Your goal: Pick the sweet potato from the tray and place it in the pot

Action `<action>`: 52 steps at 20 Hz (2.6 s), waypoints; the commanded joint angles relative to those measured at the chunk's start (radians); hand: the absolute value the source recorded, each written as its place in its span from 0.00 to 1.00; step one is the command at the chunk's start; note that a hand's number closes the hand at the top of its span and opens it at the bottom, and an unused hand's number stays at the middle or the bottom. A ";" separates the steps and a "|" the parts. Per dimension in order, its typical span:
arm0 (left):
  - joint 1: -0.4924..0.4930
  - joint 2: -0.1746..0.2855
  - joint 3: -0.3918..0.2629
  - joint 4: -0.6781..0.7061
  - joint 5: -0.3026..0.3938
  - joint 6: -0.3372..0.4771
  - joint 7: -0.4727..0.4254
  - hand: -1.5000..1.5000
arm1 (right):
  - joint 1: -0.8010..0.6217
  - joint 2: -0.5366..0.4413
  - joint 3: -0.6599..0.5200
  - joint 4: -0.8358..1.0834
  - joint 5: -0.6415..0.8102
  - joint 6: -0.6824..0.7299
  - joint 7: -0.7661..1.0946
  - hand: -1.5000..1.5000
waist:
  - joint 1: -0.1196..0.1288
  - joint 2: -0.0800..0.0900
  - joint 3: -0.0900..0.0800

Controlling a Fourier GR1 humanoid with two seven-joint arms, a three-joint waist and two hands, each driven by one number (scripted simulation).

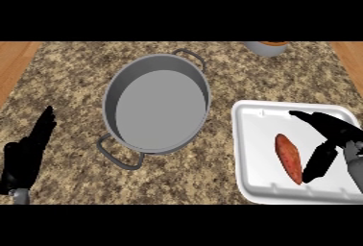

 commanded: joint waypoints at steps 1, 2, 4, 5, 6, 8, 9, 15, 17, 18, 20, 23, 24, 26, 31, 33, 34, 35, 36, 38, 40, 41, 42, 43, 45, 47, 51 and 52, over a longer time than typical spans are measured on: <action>0.035 0.007 0.045 -0.021 -0.006 -0.044 -0.015 0.50 | 0.041 0.003 -0.030 -0.093 0.008 0.083 0.067 0.00 | -0.008 -0.002 0.000; -0.020 -0.005 0.031 -0.036 -0.025 -0.021 0.056 0.50 | -0.012 0.045 0.004 0.072 0.108 0.039 -0.028 0.00 | -0.003 0.000 0.001; 0.020 -0.011 0.063 -0.050 -0.021 -0.047 0.025 0.50 | -0.016 0.101 -0.003 0.045 0.116 0.057 0.021 0.00 | -0.003 -0.001 0.000; 0.029 -0.027 0.054 -0.071 -0.028 -0.042 0.052 0.50 | -0.005 0.088 -0.018 0.082 0.129 0.069 -0.028 0.00 | -0.003 -0.001 0.000; 0.032 -0.055 0.042 0.048 -0.058 -0.042 -0.060 0.50 | -0.062 0.096 -0.038 0.068 0.101 0.102 0.045 0.00 | -0.004 0.000 0.000; -0.019 -0.050 0.068 0.025 -0.062 -0.069 -0.007 0.50 | -0.014 0.141 -0.031 0.054 0.157 0.087 0.032 0.00 | -0.006 -0.001 0.000; -0.044 -0.056 0.055 -0.050 -0.053 -0.047 0.100 0.50 | 0.001 0.157 -0.014 0.069 0.172 0.060 0.026 0.00 | -0.005 -0.001 0.000; -0.055 -0.024 0.133 0.012 -0.052 -0.120 0.046 0.50 | -0.058 0.237 -0.010 0.158 0.261 0.068 0.048 0.00 | -0.003 0.000 0.000; 0.010 -0.108 0.098 0.000 -0.110 -0.084 -0.024 0.50 | -0.014 0.163 -0.074 0.188 0.292 0.100 -0.105 0.00 | -0.005 -0.001 0.000; -0.056 -0.074 0.122 0.029 -0.105 -0.103 0.032 0.50 | -0.046 0.228 -0.039 0.243 0.342 0.045 -0.077 0.00 | -0.004 0.000 0.000; 0.027 -0.096 0.142 -0.010 -0.078 -0.128 -0.018 0.50 | -0.013 0.224 -0.059 0.237 0.359 0.029 -0.124 0.00 | -0.004 0.000 0.000; 0.001 -0.114 0.125 -0.021 -0.141 -0.098 0.021 0.50 | 0.069 0.258 -0.045 0.166 0.382 0.021 -0.095 0.00 | -0.008 -0.001 0.000; 0.000 -0.132 0.105 -0.087 -0.142 -0.096 0.084 0.50 | 0.007 0.239 -0.069 0.306 0.412 0.009 -0.177 0.00 | -0.004 0.000 0.001; -0.033 -0.159 0.114 -0.008 -0.161 -0.089 0.026 0.50 | -0.075 0.270 -0.104 0.259 0.380 0.091 -0.090 0.00 | -0.005 0.000 0.000; -0.027 -0.130 0.129 -0.095 -0.155 -0.123 0.109 0.50 | -0.037 0.228 -0.070 0.331 0.452 0.032 -0.310 1.00 | -0.002 0.000 0.001; 0.009 -0.117 0.160 -0.037 -0.123 -0.175 0.040 0.50 | 0.002 0.245 -0.038 0.310 0.489 0.012 -0.320 1.00 | -0.003 0.000 0.000; 0.000 -0.118 0.174 -0.019 -0.125 -0.179 0.018 0.50 | -0.046 0.245 -0.070 0.369 0.491 0.026 -0.324 1.00 | -0.002 0.000 0.000; 0.007 -0.135 0.155 -0.071 -0.160 -0.152 0.068 0.50 | -0.011 0.252 -0.070 0.303 0.499 0.021 -0.308 1.00 | -0.005 -0.001 0.000; -0.004 -0.156 0.139 -0.028 -0.189 -0.129 0.023 0.50 | 0.001 0.207 -0.103 0.293 0.469 0.058 -0.337 1.00 | -0.007 -0.001 0.000; -0.030 -0.129 0.192 0.039 -0.150 -0.178 -0.022 0.50 | -0.045 0.264 -0.084 0.318 0.505 0.052 -0.299 1.00 | -0.005 0.000 0.000; -0.022 -0.116 0.166 -0.040 -0.140 -0.176 0.045 0.50 | -0.104 0.541 0.059 0.185 0.546 -0.037 -0.057 1.00 | 0.021 -0.006 -0.001; -0.020 -0.138 0.139 -0.019 -0.151 -0.174 0.033 0.50 | -0.111 0.637 0.116 0.189 0.589 -0.112 -0.026 1.00 | 0.044 -0.003 -0.002; -0.045 -0.158 0.112 -0.009 -0.162 -0.173 0.025 0.50 | -0.155 0.640 0.169 0.184 0.571 -0.118 -0.015 1.00 | 0.076 0.005 -0.003; -0.072 -0.139 0.113 -0.031 -0.156 -0.187 0.040 0.50 | -0.207 0.643 0.191 0.183 0.580 -0.145 0.007 1.00 | 0.114 0.005 -0.001; -0.084 -0.149 0.088 -0.030 -0.160 -0.200 0.037 0.50 | -0.266 0.647 0.247 0.178 0.570 -0.176 0.058 1.00 | 0.155 0.008 -0.002; -0.093 -0.160 0.068 -0.022 -0.173 -0.198 0.036 0.50 | -0.310 0.649 0.301 0.189 0.536 -0.237 0.136 1.00 | 0.167 0.014 -0.001; -0.125 -0.178 0.053 0.001 -0.179 -0.192 0.041 0.50 | -0.419 0.652 0.415 0.218 0.545 -0.353 0.290 1.00 | 0.176 0.018 -0.004; -0.131 -0.170 0.058 0.001 -0.180 -0.194 0.048 0.50 | -0.455 0.652 0.442 0.223 0.553 -0.372 0.330 1.00 | 0.179 0.015 -0.004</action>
